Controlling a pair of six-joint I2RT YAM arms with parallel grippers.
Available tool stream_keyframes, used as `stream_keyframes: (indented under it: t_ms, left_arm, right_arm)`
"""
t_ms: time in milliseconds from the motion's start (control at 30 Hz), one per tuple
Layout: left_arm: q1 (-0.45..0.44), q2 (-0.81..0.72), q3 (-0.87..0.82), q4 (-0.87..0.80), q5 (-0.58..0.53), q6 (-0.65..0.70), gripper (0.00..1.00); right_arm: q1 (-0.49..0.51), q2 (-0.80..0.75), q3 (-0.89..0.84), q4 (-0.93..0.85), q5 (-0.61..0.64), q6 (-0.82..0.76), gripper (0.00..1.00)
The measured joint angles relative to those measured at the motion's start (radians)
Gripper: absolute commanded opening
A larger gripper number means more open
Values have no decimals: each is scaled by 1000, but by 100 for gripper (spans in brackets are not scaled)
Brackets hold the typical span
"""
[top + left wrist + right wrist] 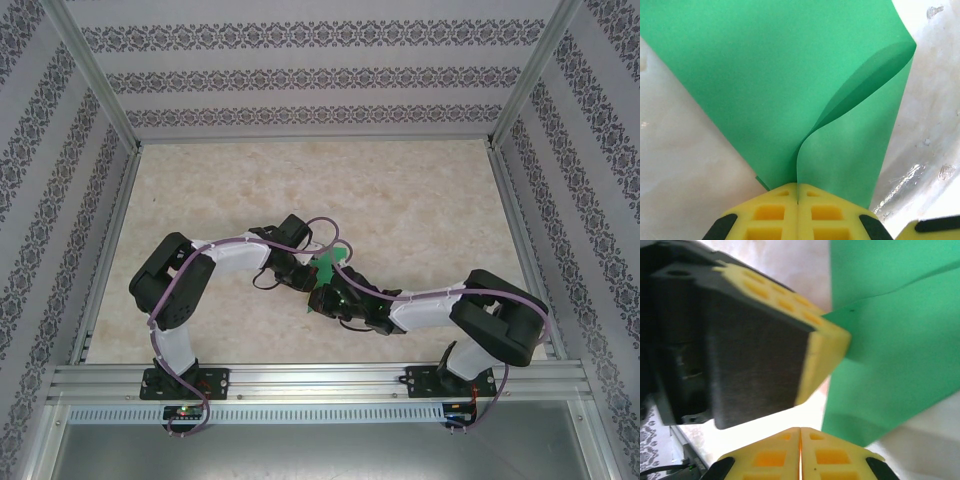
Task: Fold a paper plane with a square sheet of paper (pick it up from the middle)
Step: Third fold the triangle at the center of the table.
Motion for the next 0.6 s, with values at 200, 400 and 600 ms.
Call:
stream_keyframes:
  t_ms: [200, 400, 600]
  left_arm:
    - [0, 3, 4, 0, 2, -2, 1]
    - [0, 7, 6, 0, 6, -8, 1]
    - [0, 9, 9, 0, 7, -11, 1]
  right_arm:
    - [18, 40, -5, 37, 16, 1, 8]
    - [18, 100, 8, 44, 18, 1, 7]
    - [18, 96, 38, -24, 14, 0, 8]
